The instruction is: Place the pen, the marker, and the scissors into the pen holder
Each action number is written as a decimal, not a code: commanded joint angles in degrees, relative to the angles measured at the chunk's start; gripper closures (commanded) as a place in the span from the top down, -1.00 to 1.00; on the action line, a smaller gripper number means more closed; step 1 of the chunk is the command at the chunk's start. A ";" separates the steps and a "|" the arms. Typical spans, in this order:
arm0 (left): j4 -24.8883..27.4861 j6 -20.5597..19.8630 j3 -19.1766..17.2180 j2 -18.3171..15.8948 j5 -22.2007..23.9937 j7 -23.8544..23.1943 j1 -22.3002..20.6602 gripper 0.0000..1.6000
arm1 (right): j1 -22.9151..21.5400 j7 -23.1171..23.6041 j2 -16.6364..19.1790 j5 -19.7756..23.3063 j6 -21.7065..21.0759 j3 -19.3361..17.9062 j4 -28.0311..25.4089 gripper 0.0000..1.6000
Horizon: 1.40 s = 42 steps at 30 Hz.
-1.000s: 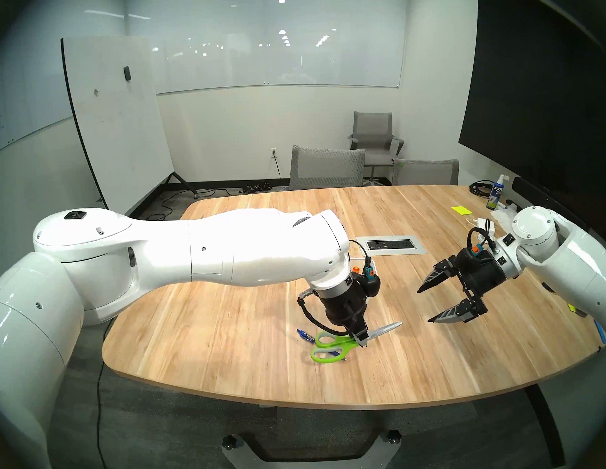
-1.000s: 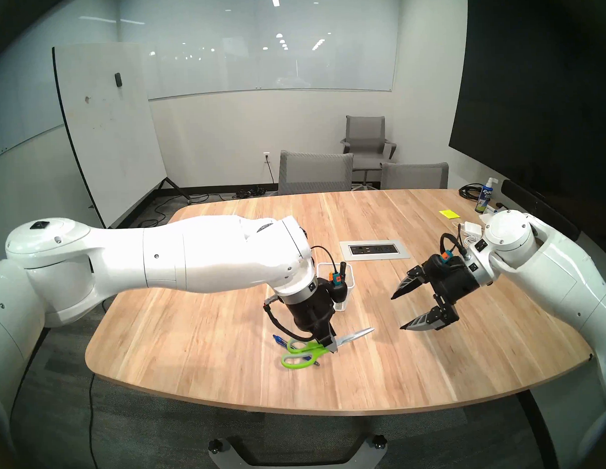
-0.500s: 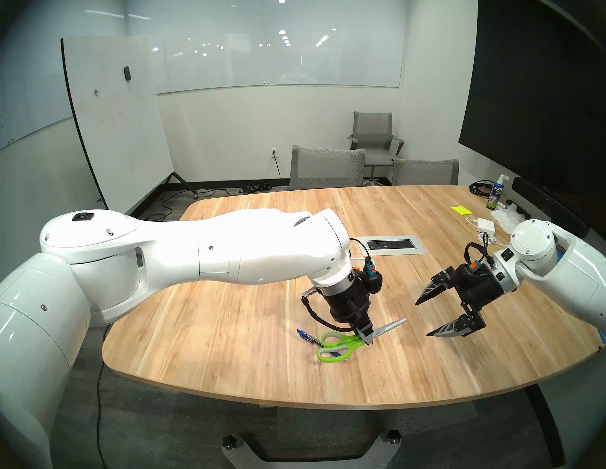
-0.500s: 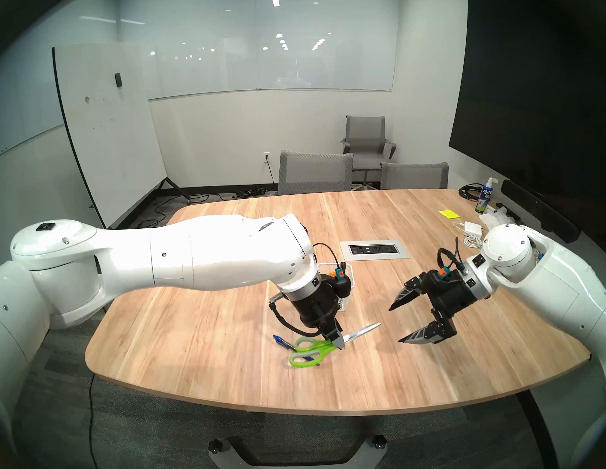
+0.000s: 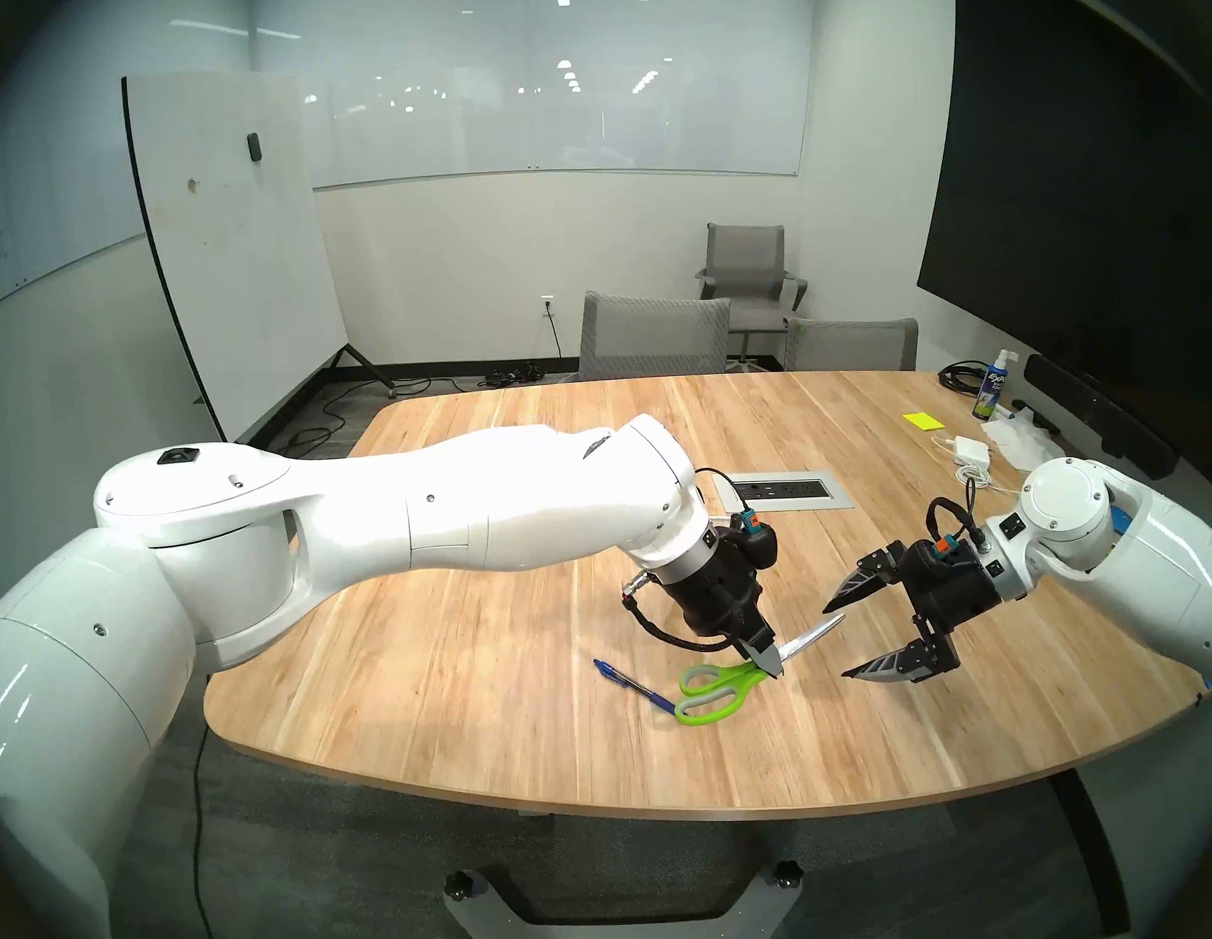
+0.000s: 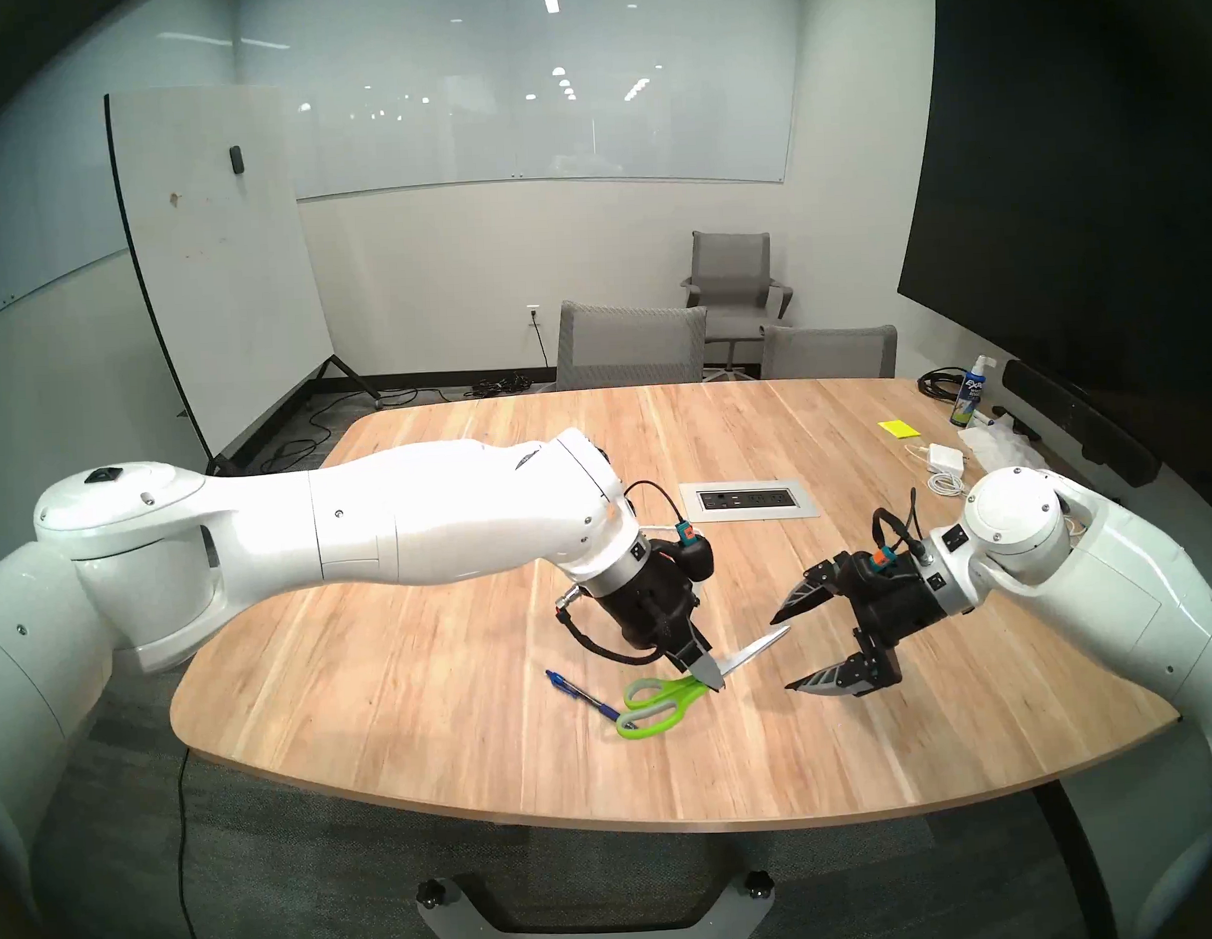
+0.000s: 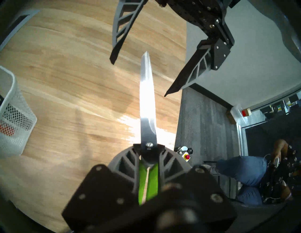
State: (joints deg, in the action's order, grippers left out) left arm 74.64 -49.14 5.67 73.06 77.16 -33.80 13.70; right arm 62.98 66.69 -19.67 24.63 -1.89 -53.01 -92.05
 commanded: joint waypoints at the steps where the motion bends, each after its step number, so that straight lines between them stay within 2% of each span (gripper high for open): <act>1: 0.03 0.26 -0.57 0.51 1.15 -3.60 0.12 -1.00 | 0.81 -1.87 1.26 1.36 0.65 -1.08 -1.07 1.00; 10: -1.18 -0.63 0.30 -0.06 1.42 -8.96 -0.31 -1.00 | 1.68 -3.35 1.35 2.21 0.95 -1.48 -1.17 1.00; 18: -4.18 -1.28 2.06 1.40 0.07 -14.93 -1.14 -1.00 | 2.40 -3.45 2.03 3.80 2.11 -2.17 -1.40 1.00; 27: -6.12 -0.95 3.56 1.82 -1.49 -17.33 -0.85 -1.00 | 3.81 -2.31 4.94 6.16 3.97 -2.99 -4.01 1.00; 42: -8.16 -0.06 4.05 2.88 -3.05 -20.80 -0.84 -1.00 | 5.89 -2.97 7.31 7.68 5.09 -3.50 -6.72 1.00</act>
State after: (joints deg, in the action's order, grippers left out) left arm 66.98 -49.57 10.10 74.68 74.03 -52.08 13.74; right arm 68.41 64.76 -14.34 31.24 2.48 -55.62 -97.16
